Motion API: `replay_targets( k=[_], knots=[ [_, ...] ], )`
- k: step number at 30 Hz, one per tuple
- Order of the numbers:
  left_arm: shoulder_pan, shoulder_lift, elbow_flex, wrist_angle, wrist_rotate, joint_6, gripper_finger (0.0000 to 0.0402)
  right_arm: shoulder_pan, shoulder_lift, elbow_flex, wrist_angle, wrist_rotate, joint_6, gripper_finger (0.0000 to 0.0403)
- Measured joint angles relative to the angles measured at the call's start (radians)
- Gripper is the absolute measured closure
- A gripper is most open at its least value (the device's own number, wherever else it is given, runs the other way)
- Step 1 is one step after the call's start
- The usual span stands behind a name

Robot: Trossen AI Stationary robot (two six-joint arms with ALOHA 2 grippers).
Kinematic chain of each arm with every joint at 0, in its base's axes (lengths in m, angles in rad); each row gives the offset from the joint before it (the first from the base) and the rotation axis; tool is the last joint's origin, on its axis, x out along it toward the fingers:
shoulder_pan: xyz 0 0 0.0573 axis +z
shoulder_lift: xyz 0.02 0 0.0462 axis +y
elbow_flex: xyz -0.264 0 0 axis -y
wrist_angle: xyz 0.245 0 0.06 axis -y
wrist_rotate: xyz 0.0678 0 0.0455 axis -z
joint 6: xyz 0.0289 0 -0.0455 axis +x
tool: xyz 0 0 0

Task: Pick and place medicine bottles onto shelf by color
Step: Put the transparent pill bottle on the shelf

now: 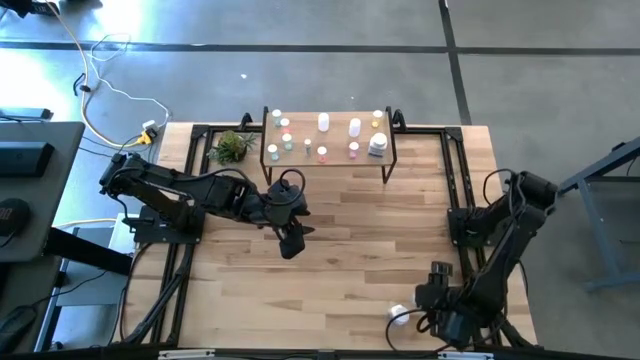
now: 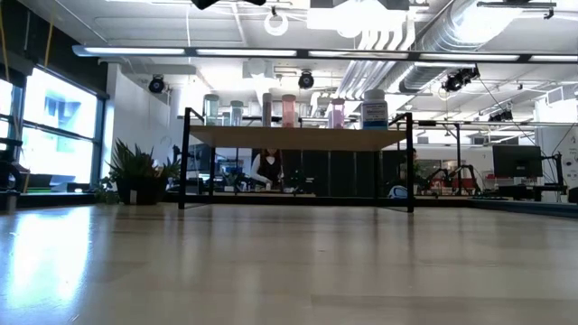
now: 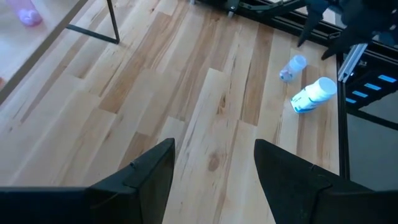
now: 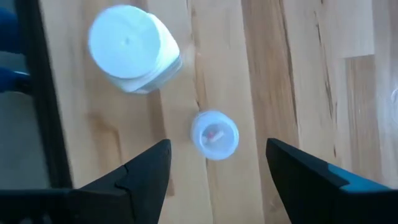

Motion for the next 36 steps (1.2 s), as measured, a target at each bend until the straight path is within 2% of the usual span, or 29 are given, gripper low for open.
replay_targets(
  k=[8,27,30,36],
  knots=[
    [0.000,0.000,0.000,0.000,0.000,0.000,0.0190,0.000,0.077,-0.001,0.047,-0.012,0.002,0.0151],
    [0.000,0.000,0.000,-0.001,0.000,0.003,0.0190,-0.023,0.143,-0.001,0.034,-0.014,0.095,0.0153],
    [0.000,0.000,0.000,-0.001,0.000,0.005,0.0190,-0.023,0.143,-0.001,0.034,-0.015,0.115,0.0166],
    [0.000,0.000,0.000,-0.001,0.000,0.029,0.0190,-0.023,0.154,-0.018,0.051,-0.053,0.117,0.0218]
  ],
)
